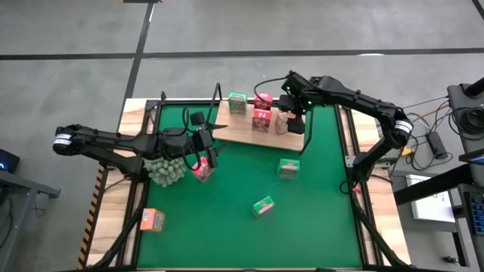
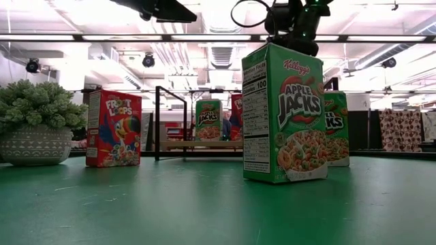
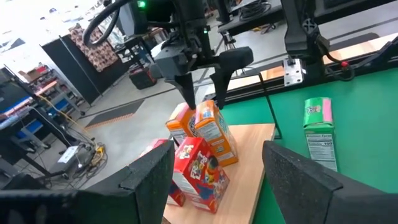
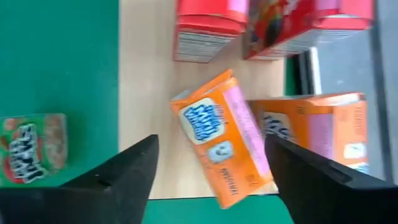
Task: Stack cereal on shelf
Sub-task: Put the top orange cereal box on the shelf aligned with the other orange cereal box
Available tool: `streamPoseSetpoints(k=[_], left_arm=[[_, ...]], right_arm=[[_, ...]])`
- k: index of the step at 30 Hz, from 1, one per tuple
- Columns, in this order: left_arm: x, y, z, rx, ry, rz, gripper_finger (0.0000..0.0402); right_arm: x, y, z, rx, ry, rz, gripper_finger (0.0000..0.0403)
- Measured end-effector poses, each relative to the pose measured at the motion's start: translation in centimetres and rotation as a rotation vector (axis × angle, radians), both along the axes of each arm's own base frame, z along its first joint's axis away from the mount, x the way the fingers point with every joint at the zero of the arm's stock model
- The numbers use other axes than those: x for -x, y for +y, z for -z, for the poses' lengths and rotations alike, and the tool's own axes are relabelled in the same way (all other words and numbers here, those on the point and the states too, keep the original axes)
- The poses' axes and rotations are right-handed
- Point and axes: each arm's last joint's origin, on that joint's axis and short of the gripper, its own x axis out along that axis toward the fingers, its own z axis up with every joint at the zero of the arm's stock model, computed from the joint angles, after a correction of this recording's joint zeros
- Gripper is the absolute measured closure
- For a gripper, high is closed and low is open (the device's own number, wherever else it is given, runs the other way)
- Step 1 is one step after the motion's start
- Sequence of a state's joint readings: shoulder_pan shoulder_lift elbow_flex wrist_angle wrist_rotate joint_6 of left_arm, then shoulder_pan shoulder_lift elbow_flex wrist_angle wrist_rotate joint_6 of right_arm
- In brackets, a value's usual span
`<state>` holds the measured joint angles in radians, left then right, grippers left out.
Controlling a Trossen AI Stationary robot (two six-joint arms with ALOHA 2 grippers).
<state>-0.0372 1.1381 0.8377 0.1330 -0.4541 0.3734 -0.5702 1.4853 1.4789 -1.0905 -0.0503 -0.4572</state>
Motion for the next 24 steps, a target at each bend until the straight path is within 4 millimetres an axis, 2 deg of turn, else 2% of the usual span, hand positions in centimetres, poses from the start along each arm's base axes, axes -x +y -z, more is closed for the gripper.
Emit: streamPoseSetpoints(k=[4, 8, 18, 24], left_arm=[[0.0, 0.0, -0.1, -0.009, 0.0, 0.001, 0.0174], [0.0, 0.0, 0.0, -0.01, 0.003, 0.001, 0.0174], [-0.1, 0.0, 0.0, -0.009, 0.005, 0.001, 0.0174], [0.0, 0.0, 0.0, -0.007, 0.006, 0.002, 0.0174]], right_arm=[[0.0, 0.0, 0.0, 0.009, -0.001, -0.015, 0.0089], [-0.3, -0.2, 0.6, 0.011, 0.007, -0.033, 0.0085], [-1.5, -1.0, 2.6, 0.002, 0.041, -0.057, 0.0119], [-1.7, -1.1, 3.1, -0.035, 0.052, 0.002, 0.0161]])
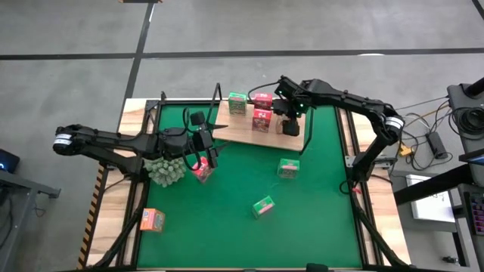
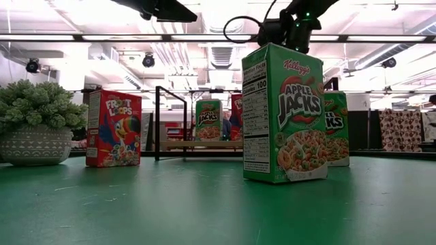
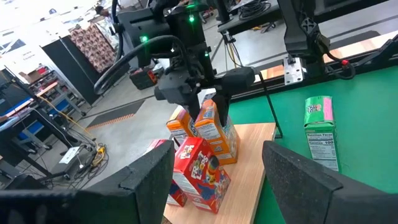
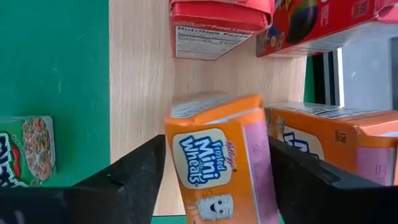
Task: Stack cereal on shelf
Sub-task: Put the top orange cereal box on the shelf aligned with the other orange cereal box
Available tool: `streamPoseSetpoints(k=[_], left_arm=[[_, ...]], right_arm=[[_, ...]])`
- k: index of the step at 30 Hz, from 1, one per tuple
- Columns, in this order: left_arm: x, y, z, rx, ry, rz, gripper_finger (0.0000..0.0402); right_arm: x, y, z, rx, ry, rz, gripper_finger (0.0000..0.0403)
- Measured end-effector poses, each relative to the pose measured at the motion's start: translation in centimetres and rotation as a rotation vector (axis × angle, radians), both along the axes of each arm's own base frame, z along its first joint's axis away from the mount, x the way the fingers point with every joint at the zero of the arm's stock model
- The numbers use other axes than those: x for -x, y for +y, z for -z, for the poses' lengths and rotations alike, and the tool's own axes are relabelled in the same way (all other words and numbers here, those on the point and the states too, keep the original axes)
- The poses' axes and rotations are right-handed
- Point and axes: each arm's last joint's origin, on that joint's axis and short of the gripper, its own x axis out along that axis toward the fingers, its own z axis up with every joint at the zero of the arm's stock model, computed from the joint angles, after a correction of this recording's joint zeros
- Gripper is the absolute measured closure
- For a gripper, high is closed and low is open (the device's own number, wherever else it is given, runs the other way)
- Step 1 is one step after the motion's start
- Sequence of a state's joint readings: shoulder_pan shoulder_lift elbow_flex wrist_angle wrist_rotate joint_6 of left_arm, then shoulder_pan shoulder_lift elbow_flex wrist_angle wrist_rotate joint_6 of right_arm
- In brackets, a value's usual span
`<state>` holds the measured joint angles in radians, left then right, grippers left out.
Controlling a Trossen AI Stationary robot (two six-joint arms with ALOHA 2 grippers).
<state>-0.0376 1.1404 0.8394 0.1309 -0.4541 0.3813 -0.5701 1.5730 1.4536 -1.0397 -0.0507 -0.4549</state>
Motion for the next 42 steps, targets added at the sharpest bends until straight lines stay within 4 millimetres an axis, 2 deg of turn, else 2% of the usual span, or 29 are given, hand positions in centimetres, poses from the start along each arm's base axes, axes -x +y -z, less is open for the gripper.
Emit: streamPoseSetpoints(k=[10, 23, 33, 42], left_arm=[[0.0, 0.0, 0.06, 0.0, 0.006, 0.0, 0.0174], [0.02, 0.0, 0.2, 0.0, 0.021, 0.0, 0.0174], [0.02, 0.0, 0.21, 0.0, 0.021, 0.0, 0.0174], [0.02, 0.0, 0.21, 0.0, 0.021, 0.0, 0.0174]], right_arm=[[0.26, 0.14, -0.41, -0.047, -0.032, 0.189, 0.0213], [0.32, 0.03, -0.41, 0.03, 0.008, 0.071, 0.022], [0.3, 0.01, -0.41, 0.032, 0.005, 0.074, 0.0218], [0.21, -0.05, -0.43, 0.039, -0.004, 0.073, 0.017]])
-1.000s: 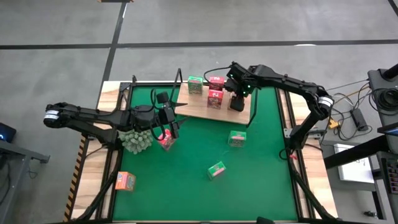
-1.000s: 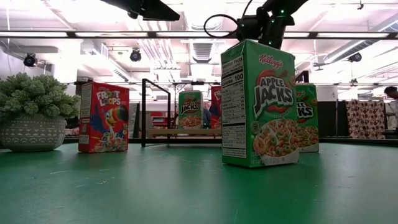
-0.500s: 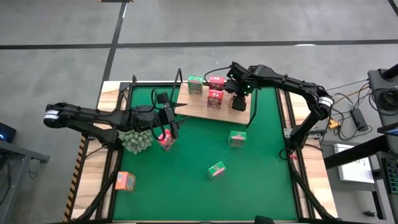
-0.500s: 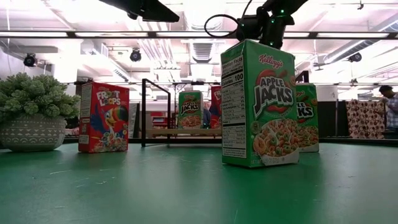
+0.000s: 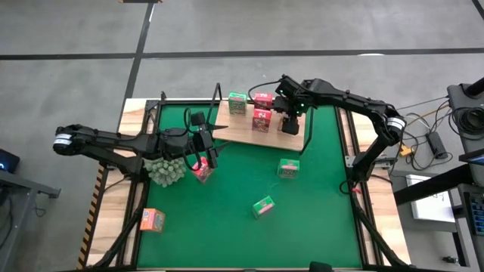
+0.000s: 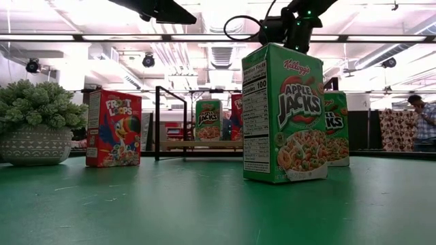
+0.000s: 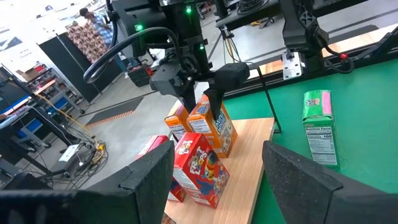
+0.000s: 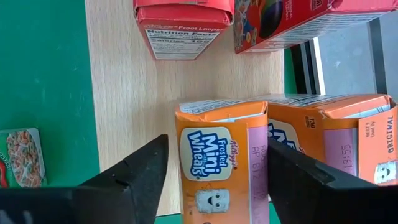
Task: Stack cereal on shelf
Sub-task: Put the top orange cereal box on the shelf aligned with the other orange cereal box, then put the red cereal box on the shelf aligned with the other red cereal box
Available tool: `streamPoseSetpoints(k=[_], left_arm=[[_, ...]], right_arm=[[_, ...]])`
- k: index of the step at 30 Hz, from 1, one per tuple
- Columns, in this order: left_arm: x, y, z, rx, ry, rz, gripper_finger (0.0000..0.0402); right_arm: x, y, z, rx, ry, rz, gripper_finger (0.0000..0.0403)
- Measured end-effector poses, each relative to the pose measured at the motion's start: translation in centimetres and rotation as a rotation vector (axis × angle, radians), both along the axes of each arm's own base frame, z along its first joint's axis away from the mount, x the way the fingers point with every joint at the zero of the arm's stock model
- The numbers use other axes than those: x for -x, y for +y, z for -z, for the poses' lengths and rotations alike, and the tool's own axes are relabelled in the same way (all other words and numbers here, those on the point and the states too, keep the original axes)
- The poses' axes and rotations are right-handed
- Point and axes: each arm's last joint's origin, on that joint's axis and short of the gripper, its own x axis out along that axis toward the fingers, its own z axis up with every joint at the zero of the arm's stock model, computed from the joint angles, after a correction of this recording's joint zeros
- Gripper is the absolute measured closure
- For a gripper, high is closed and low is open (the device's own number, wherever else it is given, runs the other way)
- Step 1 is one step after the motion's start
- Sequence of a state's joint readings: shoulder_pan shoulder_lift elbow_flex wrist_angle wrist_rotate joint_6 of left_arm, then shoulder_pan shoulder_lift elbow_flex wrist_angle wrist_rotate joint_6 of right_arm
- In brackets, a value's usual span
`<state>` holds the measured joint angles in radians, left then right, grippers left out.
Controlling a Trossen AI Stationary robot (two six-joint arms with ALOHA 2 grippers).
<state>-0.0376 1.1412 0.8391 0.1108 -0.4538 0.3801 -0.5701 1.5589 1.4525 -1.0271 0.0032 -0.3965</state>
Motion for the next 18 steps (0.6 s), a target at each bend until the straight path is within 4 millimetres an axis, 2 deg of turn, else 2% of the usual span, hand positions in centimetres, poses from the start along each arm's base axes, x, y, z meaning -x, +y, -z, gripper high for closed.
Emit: streamPoseSetpoints(k=[5, 11, 18], left_arm=[[0.0, 0.0, 0.0, 0.0, 0.0, 0.0, 0.0174], [0.0, 0.0, 0.0, 0.009, -0.004, -0.002, 0.0174], [0.0, 0.0, 0.1, 0.051, -0.018, -0.01, 0.0174]], right_arm=[[0.0, 0.0, -0.6, 0.001, -0.01, 0.011, 0.0143], [0.2, 0.4, -2.7, -0.006, -0.058, 0.072, 0.0129], [1.0, 3.2, -5.3, -0.001, -0.144, 0.08, 0.0142]])
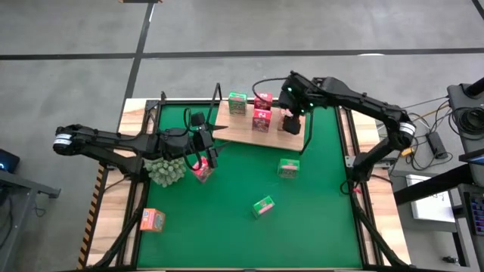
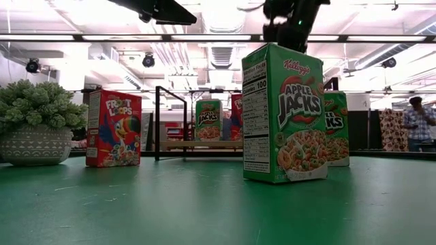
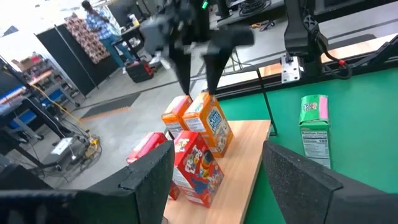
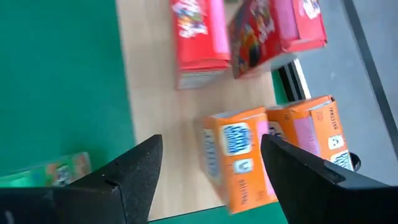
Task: Stack cereal on shelf
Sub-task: Put the red cereal box on the shelf aligned with the other red cereal box
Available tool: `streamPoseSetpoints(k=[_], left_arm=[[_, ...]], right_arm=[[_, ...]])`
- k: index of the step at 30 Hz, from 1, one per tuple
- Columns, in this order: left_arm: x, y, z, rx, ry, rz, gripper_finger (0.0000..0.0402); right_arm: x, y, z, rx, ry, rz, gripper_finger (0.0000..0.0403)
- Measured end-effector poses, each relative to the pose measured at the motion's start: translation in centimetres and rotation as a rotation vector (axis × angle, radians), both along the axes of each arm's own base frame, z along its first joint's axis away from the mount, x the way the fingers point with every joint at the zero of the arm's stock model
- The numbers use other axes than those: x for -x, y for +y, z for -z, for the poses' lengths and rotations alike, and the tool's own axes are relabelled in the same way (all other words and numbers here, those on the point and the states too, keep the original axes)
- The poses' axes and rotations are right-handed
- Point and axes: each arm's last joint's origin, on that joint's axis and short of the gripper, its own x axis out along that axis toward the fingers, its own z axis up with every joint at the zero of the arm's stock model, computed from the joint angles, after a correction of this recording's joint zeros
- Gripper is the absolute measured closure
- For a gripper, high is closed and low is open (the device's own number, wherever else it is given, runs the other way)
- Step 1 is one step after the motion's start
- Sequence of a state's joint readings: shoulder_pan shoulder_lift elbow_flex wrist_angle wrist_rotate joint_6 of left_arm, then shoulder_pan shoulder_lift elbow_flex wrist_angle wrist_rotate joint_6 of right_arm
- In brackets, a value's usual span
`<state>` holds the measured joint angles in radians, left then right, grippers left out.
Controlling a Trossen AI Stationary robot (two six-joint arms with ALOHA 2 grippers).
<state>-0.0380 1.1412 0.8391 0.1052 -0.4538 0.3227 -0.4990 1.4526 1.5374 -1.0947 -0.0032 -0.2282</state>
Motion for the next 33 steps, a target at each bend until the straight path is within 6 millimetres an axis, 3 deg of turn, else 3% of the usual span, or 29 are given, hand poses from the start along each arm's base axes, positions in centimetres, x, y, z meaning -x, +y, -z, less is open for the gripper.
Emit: streamPoseSetpoints(k=[7, 15, 24, 33], left_arm=[[0.1, 0.0, 0.5, 0.092, 0.016, -0.028, 0.0174], [0.4, -0.1, 1.5, 0.292, 0.022, -0.087, 0.0174], [0.6, -1.1, 0.9, 0.499, 0.034, -0.134, 0.0174], [-1.1, -3.1, 0.0, 0.648, 0.235, -0.061, 0.0174]], right_arm=[[0.9, 4.9, -0.9, 0.042, -0.152, -0.104, 0.0158], [2.3, 9.4, 1.9, 0.136, -0.419, -0.267, 0.0165], [4.0, 10.5, 5.4, 0.253, -0.642, -0.338, 0.0163], [4.9, 10.7, 6.8, 0.273, -0.692, -0.346, 0.0165]])
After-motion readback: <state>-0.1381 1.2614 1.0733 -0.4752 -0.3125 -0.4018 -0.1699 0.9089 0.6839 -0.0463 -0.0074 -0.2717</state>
